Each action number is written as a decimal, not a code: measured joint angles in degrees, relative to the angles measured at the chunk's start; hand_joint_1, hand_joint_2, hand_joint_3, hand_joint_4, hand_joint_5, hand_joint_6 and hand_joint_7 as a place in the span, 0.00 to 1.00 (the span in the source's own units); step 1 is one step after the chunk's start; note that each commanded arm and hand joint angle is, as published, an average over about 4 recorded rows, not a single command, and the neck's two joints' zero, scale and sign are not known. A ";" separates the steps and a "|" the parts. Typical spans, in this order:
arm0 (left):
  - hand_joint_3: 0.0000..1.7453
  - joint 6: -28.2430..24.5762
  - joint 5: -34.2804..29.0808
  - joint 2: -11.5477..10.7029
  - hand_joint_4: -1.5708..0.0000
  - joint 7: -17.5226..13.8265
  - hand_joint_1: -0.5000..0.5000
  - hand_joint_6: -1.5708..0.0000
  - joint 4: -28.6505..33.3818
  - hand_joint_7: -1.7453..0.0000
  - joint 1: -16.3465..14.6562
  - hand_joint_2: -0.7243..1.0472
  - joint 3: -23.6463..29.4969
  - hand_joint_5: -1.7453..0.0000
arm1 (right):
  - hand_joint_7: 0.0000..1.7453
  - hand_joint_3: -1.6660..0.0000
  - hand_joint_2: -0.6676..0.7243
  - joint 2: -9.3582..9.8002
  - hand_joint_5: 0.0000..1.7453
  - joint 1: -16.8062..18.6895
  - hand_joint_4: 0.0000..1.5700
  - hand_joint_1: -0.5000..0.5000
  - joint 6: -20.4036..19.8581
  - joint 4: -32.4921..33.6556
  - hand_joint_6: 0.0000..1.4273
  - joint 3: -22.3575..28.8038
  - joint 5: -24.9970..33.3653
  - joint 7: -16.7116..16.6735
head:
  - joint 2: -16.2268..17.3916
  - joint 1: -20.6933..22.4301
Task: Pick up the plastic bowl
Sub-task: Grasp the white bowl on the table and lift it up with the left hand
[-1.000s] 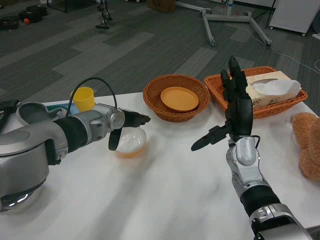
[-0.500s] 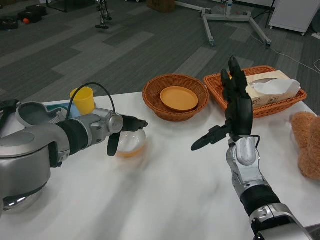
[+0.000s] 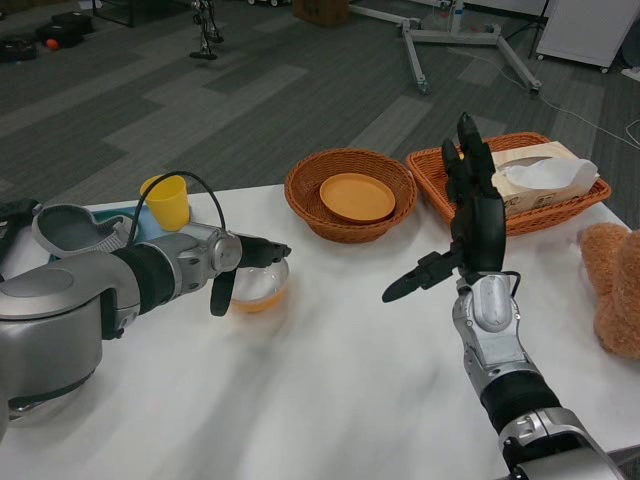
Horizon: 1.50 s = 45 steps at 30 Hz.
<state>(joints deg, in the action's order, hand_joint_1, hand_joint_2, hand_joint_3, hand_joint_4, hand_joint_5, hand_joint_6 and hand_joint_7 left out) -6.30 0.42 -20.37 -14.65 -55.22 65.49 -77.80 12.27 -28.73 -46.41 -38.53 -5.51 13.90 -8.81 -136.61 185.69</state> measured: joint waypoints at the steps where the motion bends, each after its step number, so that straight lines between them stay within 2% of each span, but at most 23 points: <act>1: 0.05 0.17 0.00 0.04 1.00 0.17 0.86 1.00 -0.12 1.00 -0.03 0.75 0.00 1.00 | 0.00 1.00 0.82 0.00 0.00 0.00 0.00 0.04 0.00 0.00 0.00 0.00 0.00 0.00 | -0.09 0.04; 5: 0.05 0.73 0.02 0.27 1.00 0.74 0.84 1.00 -0.63 0.96 -0.13 0.75 0.04 1.00 | 0.00 1.00 0.82 0.00 0.00 0.01 0.00 0.04 0.00 0.00 0.00 0.00 0.01 0.00 | -0.36 0.19; 15: 0.05 1.28 0.20 1.74 1.00 2.21 0.80 1.00 -2.61 0.96 -0.52 0.75 2.25 1.00 | 0.00 1.00 0.82 0.00 0.00 0.02 0.00 0.04 0.00 0.00 0.00 -0.53 0.03 0.00 | -0.95 1.12; 20: 0.05 1.32 1.36 1.94 1.00 2.68 0.80 1.00 -3.11 1.00 -0.58 0.75 3.97 1.00 | 0.00 1.00 0.82 0.00 0.00 0.03 0.00 0.04 0.00 -0.01 0.00 -0.61 0.04 0.00 | -0.90 1.24; 26: 0.05 1.32 1.85 2.00 1.00 2.69 0.79 1.00 -3.14 0.96 -0.59 0.75 4.88 1.00 | 0.00 1.00 0.82 0.00 0.00 0.03 0.00 0.04 0.00 -0.01 0.00 -0.62 0.04 0.00 | -1.06 1.36; 30: 0.05 1.39 1.84 2.06 1.00 3.13 0.77 1.00 -4.13 0.99 -0.59 0.75 4.85 1.00 | 0.00 1.00 0.82 0.00 0.00 0.04 0.00 0.04 0.00 -0.01 0.00 -0.62 0.04 0.00 | -0.98 1.61; 33: 0.05 1.89 1.63 2.12 1.00 4.23 0.73 1.00 -5.83 0.97 -0.59 0.75 4.30 1.00 | 0.00 1.00 0.82 0.00 0.00 0.04 0.00 0.04 0.00 -0.05 0.00 -0.75 0.08 0.00 | -1.05 1.85; 37: 0.05 2.70 0.57 2.41 1.00 5.70 0.68 1.00 -7.93 1.00 -0.66 0.75 2.37 1.00 | 0.00 1.00 0.82 0.00 0.00 0.04 0.00 0.04 -0.01 -0.12 0.00 -0.92 0.13 0.00 | -1.14 2.19; 45: 0.05 4.18 -1.90 2.76 1.00 7.49 0.66 1.00 -10.08 0.97 -0.66 0.75 -0.84 1.00 | 0.00 1.00 0.82 -0.05 0.00 0.04 0.00 0.04 -0.01 -0.81 0.00 -1.12 0.15 0.00 | -1.78 2.98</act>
<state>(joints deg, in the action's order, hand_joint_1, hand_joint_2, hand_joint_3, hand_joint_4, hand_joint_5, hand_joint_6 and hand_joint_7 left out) -2.12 -1.48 -17.61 -7.16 -65.30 64.83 -78.64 12.22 -28.69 -46.42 -39.34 -6.63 14.05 -8.80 -138.39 188.67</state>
